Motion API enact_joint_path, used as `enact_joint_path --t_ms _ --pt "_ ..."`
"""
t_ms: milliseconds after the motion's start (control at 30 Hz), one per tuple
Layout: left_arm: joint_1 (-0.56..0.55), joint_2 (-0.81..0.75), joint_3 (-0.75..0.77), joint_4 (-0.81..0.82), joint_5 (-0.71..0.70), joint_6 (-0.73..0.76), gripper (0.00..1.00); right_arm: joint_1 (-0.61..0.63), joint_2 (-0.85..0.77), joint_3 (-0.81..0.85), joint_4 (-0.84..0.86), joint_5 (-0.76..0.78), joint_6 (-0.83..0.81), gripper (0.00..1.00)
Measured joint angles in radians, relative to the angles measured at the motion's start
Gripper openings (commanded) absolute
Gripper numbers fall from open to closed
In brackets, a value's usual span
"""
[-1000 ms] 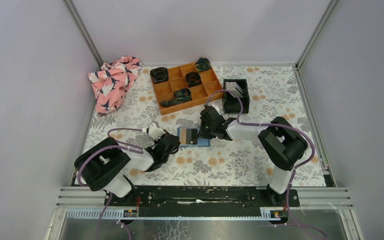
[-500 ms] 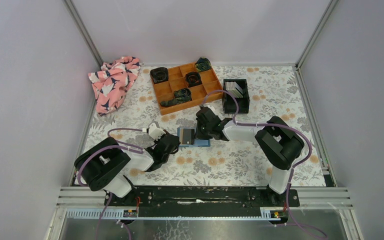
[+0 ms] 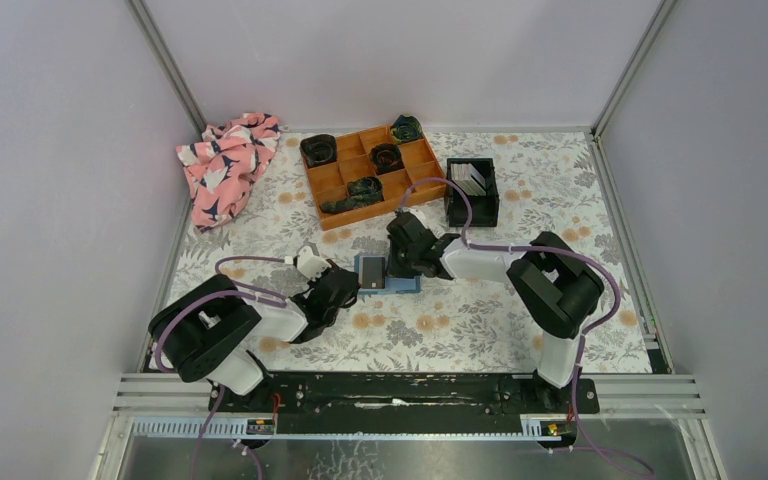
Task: Put the credit cards into the card holder
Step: Insert the credit card into the card holder, then move the card holder to the center of the board.
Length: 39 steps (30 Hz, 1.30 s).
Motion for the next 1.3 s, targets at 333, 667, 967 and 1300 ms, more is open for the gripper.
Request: enact_joint_path --t_ms 333,667,967,1300 --pt "0.000 0.000 0.003 -0.007 -0.002 0.000 0.00 0.007 0.012 0.019 -0.020 0.012 -0.012 0.20" --pt "-0.001 -0.034 0.046 -0.123 -0.003 -0.010 0.07 0.021 -0.033 0.033 -0.076 0.070 -0.084 0.35" --pt "-0.008 -0.126 0.047 -0.278 -0.014 -0.027 0.31 0.024 -0.142 0.082 -0.135 0.138 -0.185 0.41" --pt "-0.013 -0.273 0.040 -0.458 -0.049 0.009 0.61 -0.048 -0.240 0.160 -0.193 0.272 -0.306 0.45"
